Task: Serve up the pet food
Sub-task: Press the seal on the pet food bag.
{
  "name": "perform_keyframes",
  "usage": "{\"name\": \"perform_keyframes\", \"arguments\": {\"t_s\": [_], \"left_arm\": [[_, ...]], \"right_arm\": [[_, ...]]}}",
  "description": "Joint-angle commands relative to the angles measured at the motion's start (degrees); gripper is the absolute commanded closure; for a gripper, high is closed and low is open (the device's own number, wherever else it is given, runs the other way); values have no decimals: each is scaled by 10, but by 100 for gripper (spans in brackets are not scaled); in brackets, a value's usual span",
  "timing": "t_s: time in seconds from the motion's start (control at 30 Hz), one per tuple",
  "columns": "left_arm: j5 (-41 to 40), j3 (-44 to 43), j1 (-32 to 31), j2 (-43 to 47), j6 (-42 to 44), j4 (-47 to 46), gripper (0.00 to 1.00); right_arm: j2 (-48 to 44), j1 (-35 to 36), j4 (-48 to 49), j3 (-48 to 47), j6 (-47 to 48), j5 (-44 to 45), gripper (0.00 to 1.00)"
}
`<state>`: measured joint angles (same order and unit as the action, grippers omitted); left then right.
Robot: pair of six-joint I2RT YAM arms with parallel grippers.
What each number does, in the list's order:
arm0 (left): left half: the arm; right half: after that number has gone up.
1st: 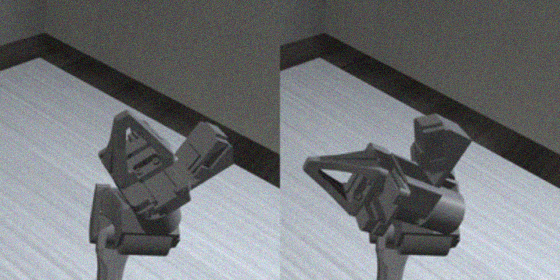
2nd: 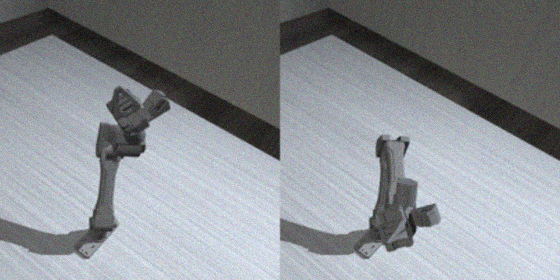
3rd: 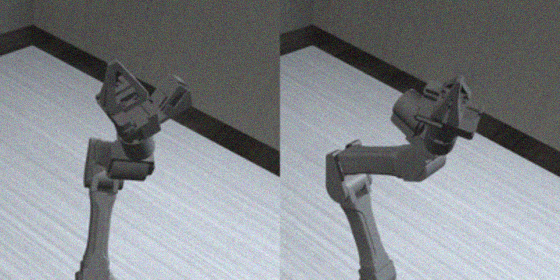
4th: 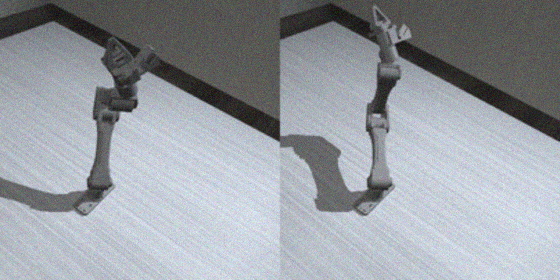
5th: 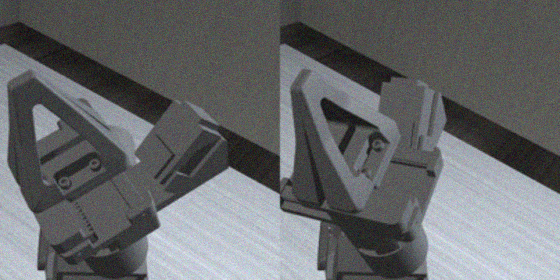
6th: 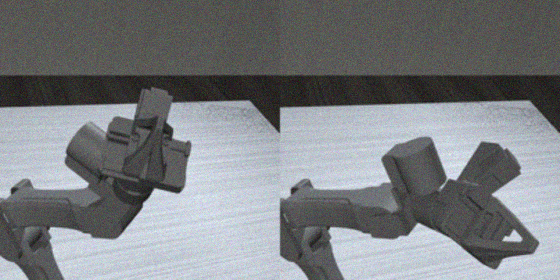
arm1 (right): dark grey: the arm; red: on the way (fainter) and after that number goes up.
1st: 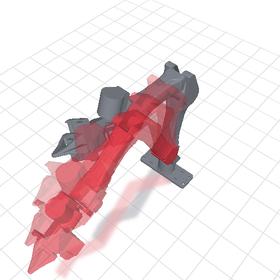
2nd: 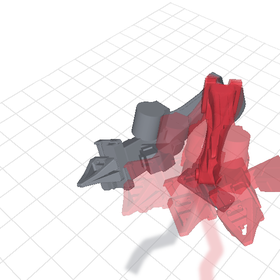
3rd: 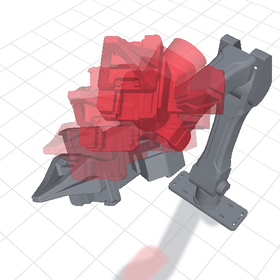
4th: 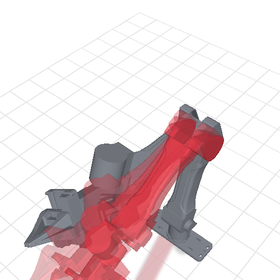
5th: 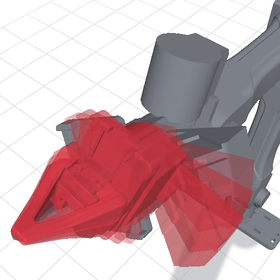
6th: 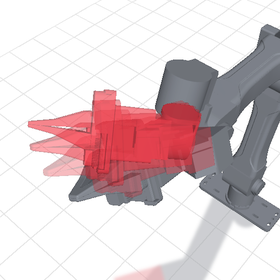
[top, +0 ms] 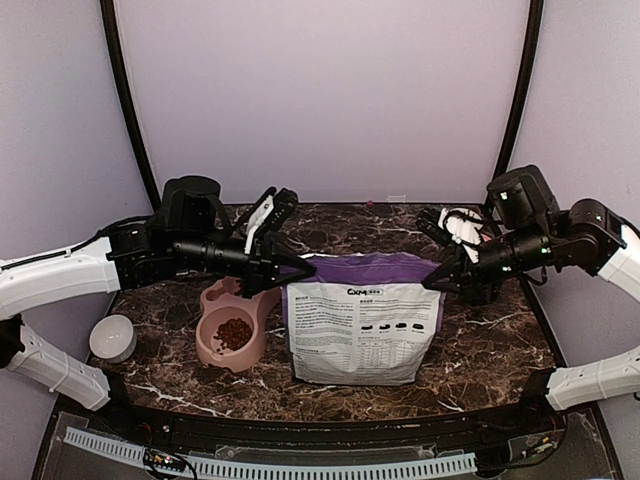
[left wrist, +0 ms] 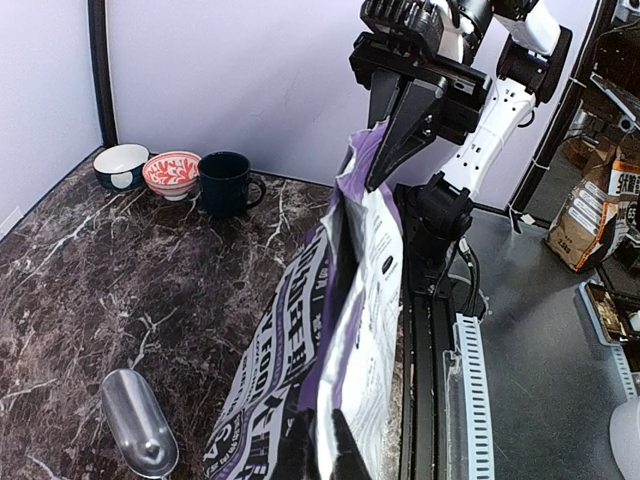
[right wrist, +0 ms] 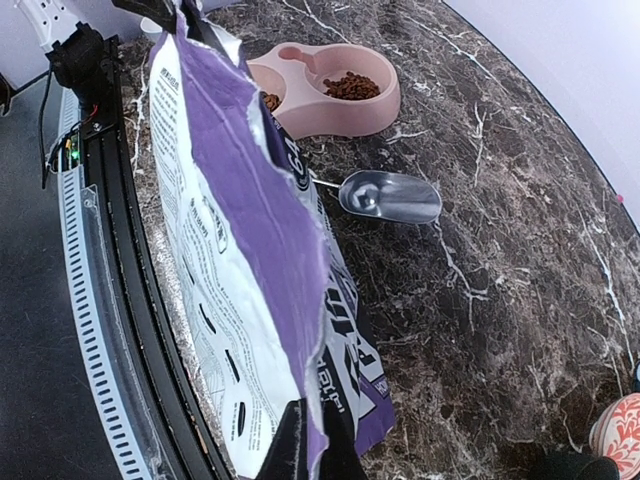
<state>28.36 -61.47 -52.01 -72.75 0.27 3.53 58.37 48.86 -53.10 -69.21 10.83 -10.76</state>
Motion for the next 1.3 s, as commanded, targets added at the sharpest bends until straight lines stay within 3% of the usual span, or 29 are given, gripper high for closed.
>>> {"name": "perform_keyframes", "arguments": {"t_s": [0.0,0.07,0.17,0.3,0.37,0.7,0.83,0.93,1.27], "left_arm": [[-9,-21,6,16,6,10,100],[-10,-23,6,15,7,12,100],[-12,-24,6,16,7,14,100],[-14,-24,6,18,8,16,100],[-15,-21,6,19,8,17,100],[-13,-20,6,17,3,9,100],[-7,-21,5,19,-1,6,100],[0,-28,6,15,-2,6,98],[37,-60,5,-24,0,4,63]], "right_arm": [[-21,-11,-23,6,-6,46,96],[-22,-12,-29,7,-8,56,76],[-25,-13,-33,9,-10,57,66],[-32,-14,-35,12,-12,54,79],[-36,-15,-33,16,-12,53,98],[-42,-16,-18,10,-13,47,100],[-35,-15,-10,-5,-12,37,54],[-20,-15,3,-11,-11,14,38],[52,-16,54,-50,10,-49,31]]}}
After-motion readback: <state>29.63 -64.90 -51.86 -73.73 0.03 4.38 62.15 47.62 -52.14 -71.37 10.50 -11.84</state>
